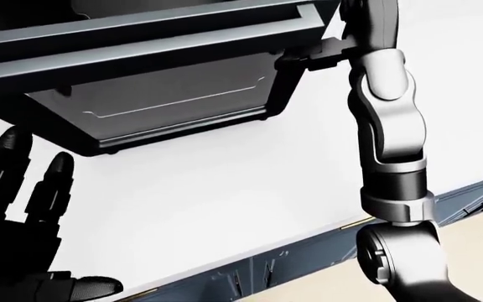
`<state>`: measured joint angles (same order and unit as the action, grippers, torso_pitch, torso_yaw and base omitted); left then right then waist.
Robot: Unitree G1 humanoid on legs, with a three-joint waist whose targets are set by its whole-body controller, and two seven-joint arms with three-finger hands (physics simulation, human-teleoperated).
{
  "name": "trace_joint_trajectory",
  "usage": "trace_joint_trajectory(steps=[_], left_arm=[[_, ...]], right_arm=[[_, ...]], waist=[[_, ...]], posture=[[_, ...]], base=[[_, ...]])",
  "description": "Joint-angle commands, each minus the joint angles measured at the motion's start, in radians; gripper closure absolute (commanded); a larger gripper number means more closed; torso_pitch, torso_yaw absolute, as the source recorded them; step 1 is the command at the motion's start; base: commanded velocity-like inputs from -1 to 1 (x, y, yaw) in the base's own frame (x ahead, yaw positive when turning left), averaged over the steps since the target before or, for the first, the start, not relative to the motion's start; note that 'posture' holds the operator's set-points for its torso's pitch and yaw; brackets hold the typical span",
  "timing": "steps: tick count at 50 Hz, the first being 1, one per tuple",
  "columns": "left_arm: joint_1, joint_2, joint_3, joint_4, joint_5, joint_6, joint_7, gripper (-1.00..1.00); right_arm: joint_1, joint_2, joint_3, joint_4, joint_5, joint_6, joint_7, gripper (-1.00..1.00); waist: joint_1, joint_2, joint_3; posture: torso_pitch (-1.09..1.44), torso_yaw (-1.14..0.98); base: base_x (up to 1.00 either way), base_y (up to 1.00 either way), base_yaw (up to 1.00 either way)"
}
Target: Close the toaster oven door.
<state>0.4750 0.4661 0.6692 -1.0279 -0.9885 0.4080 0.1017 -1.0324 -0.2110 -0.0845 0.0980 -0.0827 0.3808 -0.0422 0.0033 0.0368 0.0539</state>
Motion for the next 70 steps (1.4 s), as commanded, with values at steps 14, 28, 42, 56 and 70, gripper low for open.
trace_joint_trajectory(steps=[14,28,42,56,70], left_arm=[[0.101,0.163,-0.186,-0.019,0.050,-0.250,0.012,-1.00],[-0.166,0.256,-0.215,-0.019,-0.003,-0.066,0.087,-1.00],[-0.292,0.214,-0.349,-0.019,0.101,0.036,0.044,-1.00],[-0.438,0.165,-0.347,-0.019,0.122,0.149,0.053,-1.00],[-0.550,0.060,-0.343,-0.019,0.228,0.272,-0.038,-1.00]], right_arm=[[-0.036,-0.009,-0.007,-0.021,-0.009,-0.019,-0.013,-1.00],[-0.025,-0.005,-0.007,-0.044,-0.006,-0.005,-0.013,-1.00],[-0.040,-0.007,-0.005,-0.035,-0.007,-0.004,-0.011,-1.00],[-0.029,-0.003,-0.004,-0.033,-0.008,-0.012,-0.014,-1.00],[-0.026,-0.001,-0.005,-0.041,-0.006,-0.007,-0.016,-1.00]], waist=[[0.006,-0.004,-0.017],[0.010,0.004,-0.024],[0.006,0.006,-0.026],[0.004,0.004,-0.025],[0.005,0.000,-0.027]], posture=[[0.00,0.00],[0.00,0.00],[0.00,0.00],[0.00,0.00],[0.00,0.00]], base=[[0.00,0.00,0.00],[0.00,0.00,0.00],[0.00,0.00,0.00],[0.00,0.00,0.00],[0.00,0.00,0.00]])
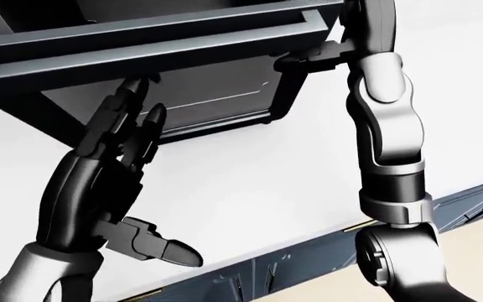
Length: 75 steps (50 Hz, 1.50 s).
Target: Close the toaster oven door.
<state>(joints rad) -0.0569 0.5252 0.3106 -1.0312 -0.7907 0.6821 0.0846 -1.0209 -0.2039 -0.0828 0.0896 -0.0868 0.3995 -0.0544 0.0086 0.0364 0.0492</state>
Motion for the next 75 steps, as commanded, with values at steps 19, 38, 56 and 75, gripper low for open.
trace_joint_trajectory(steps=[19,38,56,75], left_arm=[[-0.189,-0.090,0.102,-0.016,0.096,0.186,-0.117,-1.00],[-0.427,-0.008,0.167,0.069,-0.038,0.310,-0.036,-1.00],[-0.543,0.188,0.151,0.155,-0.335,0.277,0.185,-1.00],[-0.638,0.213,0.094,0.290,-0.260,0.271,0.128,-1.00]], right_arm=[[-0.049,-0.006,-0.004,-0.024,-0.005,-0.027,0.000,-1.00],[-0.033,-0.008,-0.005,-0.035,-0.005,-0.026,-0.005,-1.00],[-0.049,-0.011,-0.005,-0.025,-0.005,-0.026,-0.003,-1.00],[-0.047,-0.010,-0.006,-0.022,-0.005,-0.029,-0.005,-1.00]], waist=[[-0.001,-0.005,-0.021],[-0.003,-0.011,-0.018],[-0.004,-0.010,-0.011],[-0.004,-0.007,-0.007]], posture=[[0.00,0.00],[0.00,0.00],[0.00,0.00],[0.00,0.00]], base=[[0.00,0.00,0.00],[0.00,0.00,0.00],[0.00,0.00,0.00],[0.00,0.00,0.00]])
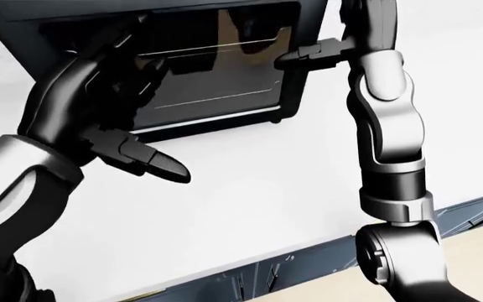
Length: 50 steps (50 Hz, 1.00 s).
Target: Close the toaster oven door.
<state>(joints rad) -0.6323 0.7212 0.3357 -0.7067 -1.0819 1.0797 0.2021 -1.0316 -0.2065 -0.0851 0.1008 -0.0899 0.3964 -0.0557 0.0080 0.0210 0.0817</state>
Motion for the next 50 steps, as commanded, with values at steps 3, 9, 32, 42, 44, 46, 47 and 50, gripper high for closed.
trace_joint_trajectory(steps=[3,9,32,42,44,46,47,50], left_arm=[[-0.074,0.015,0.060,-0.014,0.048,-0.128,-0.004,-1.00],[-0.093,0.007,0.048,0.012,0.085,-0.127,-0.033,-1.00],[-0.169,-0.027,0.038,0.112,0.179,-0.102,-0.108,-1.00],[-0.208,-0.018,0.024,0.193,0.209,-0.118,-0.130,-1.00],[-0.208,-0.019,0.019,0.201,0.219,-0.124,-0.137,-1.00],[-0.210,-0.020,0.017,0.207,0.228,-0.127,-0.143,-1.00],[-0.216,-0.020,0.018,0.211,0.229,-0.125,-0.144,-1.00],[-0.226,-0.020,0.010,0.233,0.248,-0.133,-0.159,-1.00]], right_arm=[[-0.035,-0.009,-0.005,-0.034,-0.002,-0.026,-0.003,-1.00],[-0.036,-0.010,-0.006,-0.025,-0.002,-0.032,-0.006,-1.00],[-0.063,-0.029,-0.012,0.026,-0.029,-0.032,-0.049,-1.00],[-0.056,-0.028,-0.013,0.023,-0.027,-0.033,-0.052,-1.00],[-0.056,-0.029,-0.013,0.027,-0.027,-0.037,-0.053,-1.00],[-0.055,-0.029,-0.013,0.027,-0.027,-0.037,-0.053,-1.00],[-0.055,-0.029,-0.013,0.025,-0.027,-0.036,-0.053,-1.00],[-0.053,-0.028,-0.012,0.023,-0.028,-0.035,-0.053,-1.00]], waist=[[-0.003,0.008,-0.040],[-0.003,0.007,-0.040],[-0.003,0.003,-0.042],[-0.002,0.001,-0.042],[-0.002,0.002,-0.042],[-0.002,0.002,-0.043],[-0.002,0.003,-0.043],[-0.003,0.004,-0.043]], posture=[[0.00,0.00],[0.00,0.00],[0.00,0.00],[0.00,0.00],[0.00,0.00],[0.00,0.00],[0.00,0.00],[0.00,0.00]], base=[[0.00,0.00,0.00],[0.00,0.00,0.00],[0.00,0.00,0.00],[0.00,0.00,0.00],[0.00,0.00,0.00],[0.00,0.00,0.00],[0.00,0.00,0.00],[0.00,0.00,0.00]])
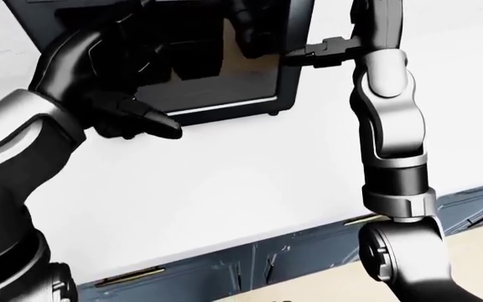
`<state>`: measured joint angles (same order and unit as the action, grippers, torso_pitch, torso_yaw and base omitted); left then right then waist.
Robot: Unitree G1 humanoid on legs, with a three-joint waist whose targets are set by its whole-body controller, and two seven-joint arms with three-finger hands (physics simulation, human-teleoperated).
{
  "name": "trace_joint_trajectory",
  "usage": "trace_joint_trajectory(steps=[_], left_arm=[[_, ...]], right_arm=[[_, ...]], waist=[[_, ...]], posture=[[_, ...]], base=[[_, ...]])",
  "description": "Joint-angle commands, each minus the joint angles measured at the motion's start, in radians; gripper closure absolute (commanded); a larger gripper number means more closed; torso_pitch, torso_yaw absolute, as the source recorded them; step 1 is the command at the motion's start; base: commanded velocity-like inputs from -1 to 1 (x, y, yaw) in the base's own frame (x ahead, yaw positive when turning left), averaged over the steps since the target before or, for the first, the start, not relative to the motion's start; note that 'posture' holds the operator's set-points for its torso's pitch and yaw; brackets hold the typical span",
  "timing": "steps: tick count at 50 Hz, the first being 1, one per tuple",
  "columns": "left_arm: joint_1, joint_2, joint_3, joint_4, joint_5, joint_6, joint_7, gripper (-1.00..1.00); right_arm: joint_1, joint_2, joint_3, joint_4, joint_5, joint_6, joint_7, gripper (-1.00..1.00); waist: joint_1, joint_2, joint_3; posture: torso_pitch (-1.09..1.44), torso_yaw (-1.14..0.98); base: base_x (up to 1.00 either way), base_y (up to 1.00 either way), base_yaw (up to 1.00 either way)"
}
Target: Close the toaster oven door.
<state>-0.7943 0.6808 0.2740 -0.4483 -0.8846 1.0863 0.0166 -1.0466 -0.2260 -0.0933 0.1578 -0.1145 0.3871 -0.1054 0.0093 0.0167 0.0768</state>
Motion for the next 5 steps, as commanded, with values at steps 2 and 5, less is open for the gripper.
trace_joint_trajectory(steps=[2,5], left_arm=[[-0.070,0.018,0.069,-0.014,0.059,-0.138,0.019,-1.00],[-0.074,0.015,0.067,-0.005,0.076,-0.142,0.011,-1.00]], right_arm=[[-0.036,-0.008,-0.004,-0.033,-0.003,-0.027,-0.003,-1.00],[-0.034,-0.008,-0.004,-0.038,-0.004,-0.025,-0.002,-1.00]], waist=[[-0.004,0.009,-0.039],[-0.004,0.010,-0.039]], posture=[[0.00,0.00],[0.00,0.00]], base=[[0.00,0.00,0.00],[0.00,0.00,0.00]])
